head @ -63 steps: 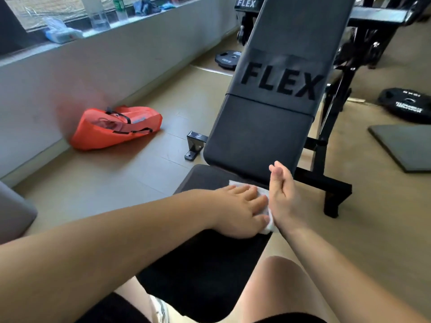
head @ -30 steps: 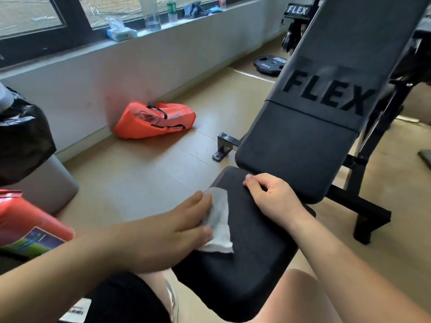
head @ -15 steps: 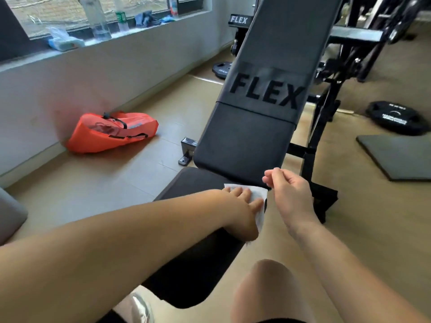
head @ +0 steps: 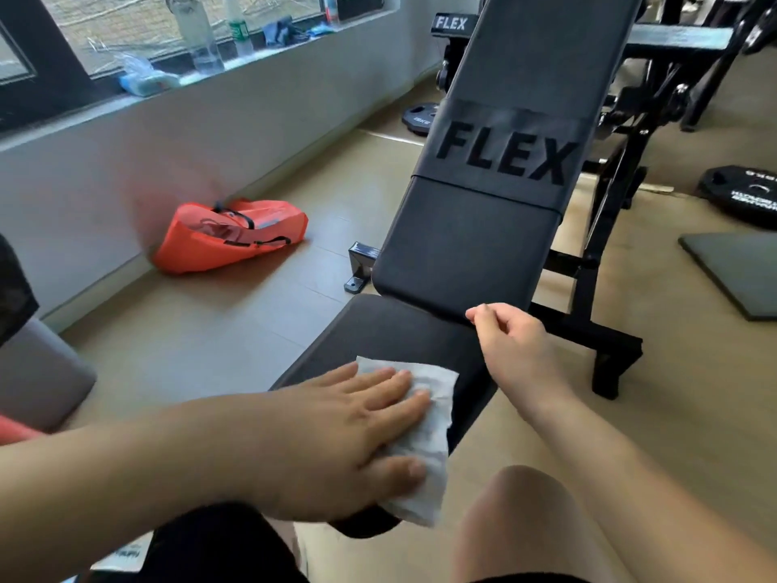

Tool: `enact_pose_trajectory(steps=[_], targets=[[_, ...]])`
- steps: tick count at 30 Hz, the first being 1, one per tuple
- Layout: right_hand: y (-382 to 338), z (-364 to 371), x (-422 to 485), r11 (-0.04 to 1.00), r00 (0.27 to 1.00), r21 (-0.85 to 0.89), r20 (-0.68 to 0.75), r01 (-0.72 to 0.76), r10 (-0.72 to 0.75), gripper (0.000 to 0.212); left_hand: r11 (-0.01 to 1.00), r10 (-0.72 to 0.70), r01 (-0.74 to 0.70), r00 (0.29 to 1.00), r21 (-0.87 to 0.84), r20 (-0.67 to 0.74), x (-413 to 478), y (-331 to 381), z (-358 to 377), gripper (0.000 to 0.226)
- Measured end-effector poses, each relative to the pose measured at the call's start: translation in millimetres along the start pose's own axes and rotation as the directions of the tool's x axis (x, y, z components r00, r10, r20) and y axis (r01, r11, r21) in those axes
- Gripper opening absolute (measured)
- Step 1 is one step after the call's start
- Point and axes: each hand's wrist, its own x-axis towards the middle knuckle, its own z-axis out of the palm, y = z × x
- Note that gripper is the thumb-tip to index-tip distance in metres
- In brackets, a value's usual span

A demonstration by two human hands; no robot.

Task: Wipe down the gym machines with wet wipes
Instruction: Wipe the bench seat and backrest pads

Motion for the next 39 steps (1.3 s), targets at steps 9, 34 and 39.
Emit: enact_pose_trajectory(steps=[9, 34, 39], targets=[[-10, 41, 8, 0.972, 0.984, -0.193, 0.144, 0.133, -0.106, 0.033, 0.947, -0.310, 0.314, 0.948, -0.067, 0.067, 49, -58, -3, 0.067], [-14, 40, 1, 0.984, 0.991, -0.167, 0.127, 0.061, -0.040, 0.047, 0.982, -0.183, 0.185, 0.981, -0.036, 0.065, 6, -49, -8, 0.073], [-14, 38, 3, 0.974, 0.990, -0.218, 0.137, 0.059, -0.029, 0.039, 0.976, -0.204, 0.206, 0.978, -0.064, 0.043, 114, -88, -16, 0.070]])
